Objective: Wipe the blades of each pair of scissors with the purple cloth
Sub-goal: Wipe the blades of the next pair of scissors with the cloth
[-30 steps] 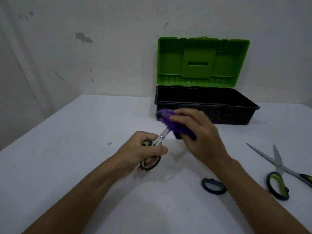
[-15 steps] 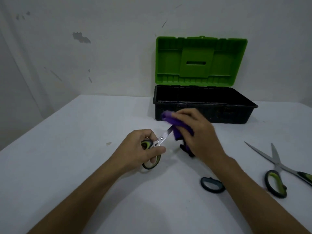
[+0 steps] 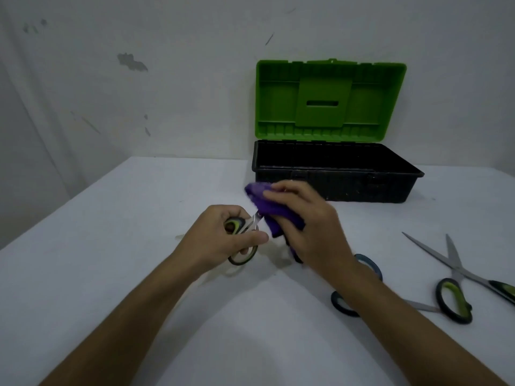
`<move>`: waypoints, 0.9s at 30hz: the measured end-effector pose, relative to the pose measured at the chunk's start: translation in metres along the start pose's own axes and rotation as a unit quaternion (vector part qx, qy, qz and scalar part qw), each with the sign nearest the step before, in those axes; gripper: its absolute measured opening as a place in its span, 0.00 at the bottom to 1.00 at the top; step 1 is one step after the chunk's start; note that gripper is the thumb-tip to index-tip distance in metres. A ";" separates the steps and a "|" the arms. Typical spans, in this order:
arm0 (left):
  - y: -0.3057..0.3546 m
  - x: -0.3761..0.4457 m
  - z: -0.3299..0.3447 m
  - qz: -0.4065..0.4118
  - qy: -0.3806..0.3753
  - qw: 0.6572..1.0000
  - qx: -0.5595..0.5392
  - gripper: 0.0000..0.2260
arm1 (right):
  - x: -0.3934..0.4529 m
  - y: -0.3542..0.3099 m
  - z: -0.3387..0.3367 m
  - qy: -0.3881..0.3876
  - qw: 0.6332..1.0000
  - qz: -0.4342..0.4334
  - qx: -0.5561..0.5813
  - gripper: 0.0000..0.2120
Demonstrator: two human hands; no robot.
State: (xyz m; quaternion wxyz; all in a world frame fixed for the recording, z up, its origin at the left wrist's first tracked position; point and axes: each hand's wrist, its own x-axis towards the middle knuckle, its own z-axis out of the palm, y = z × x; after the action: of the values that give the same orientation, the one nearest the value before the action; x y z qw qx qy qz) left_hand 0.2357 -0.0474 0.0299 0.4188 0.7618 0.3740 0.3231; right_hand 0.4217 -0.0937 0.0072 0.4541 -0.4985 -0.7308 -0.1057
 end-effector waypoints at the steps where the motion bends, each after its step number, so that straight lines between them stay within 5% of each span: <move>1: 0.001 -0.001 -0.002 0.003 -0.004 1.000 0.006 0.11 | 0.004 0.005 -0.004 0.027 0.999 0.026 -0.003 0.19; 4: 0.005 -0.005 -0.006 -0.008 -0.028 1.000 -0.004 0.11 | 0.014 0.016 -0.025 0.116 0.986 0.118 -0.007 0.17; 7: 0.002 -0.006 -0.009 -0.040 -0.039 0.997 -0.044 0.11 | 0.010 0.007 -0.039 0.137 0.984 0.110 -0.018 0.17; 11: 0.001 -0.008 -0.006 -0.044 -0.025 0.997 -0.051 0.11 | -0.004 -0.023 -0.029 0.008 1.000 -0.001 -0.017 0.20; 13: -0.001 -0.010 -0.003 0.047 0.012 0.995 0.091 0.10 | -0.005 -0.025 -0.019 -0.060 0.998 -0.018 -0.032 0.21; 17: -0.015 -0.013 -0.014 0.264 0.120 0.849 0.441 0.10 | 0.008 -0.005 -0.027 -0.060 0.994 0.075 -0.053 0.17; 22: -0.013 -0.011 -0.026 0.280 0.160 0.747 0.582 0.11 | 0.016 -0.025 -0.041 0.016 0.996 0.079 -0.039 0.16; 27: -0.004 -0.007 -0.020 0.351 0.166 0.680 0.623 0.10 | 0.016 -0.044 -0.017 -0.125 0.988 0.083 -0.035 0.16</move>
State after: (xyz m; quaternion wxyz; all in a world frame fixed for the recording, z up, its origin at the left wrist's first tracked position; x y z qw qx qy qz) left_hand 0.2148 -0.0434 0.0340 -0.3649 0.8561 0.2576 0.2599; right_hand 0.3930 -0.1146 0.0424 0.3490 -0.5820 -0.7338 -0.0301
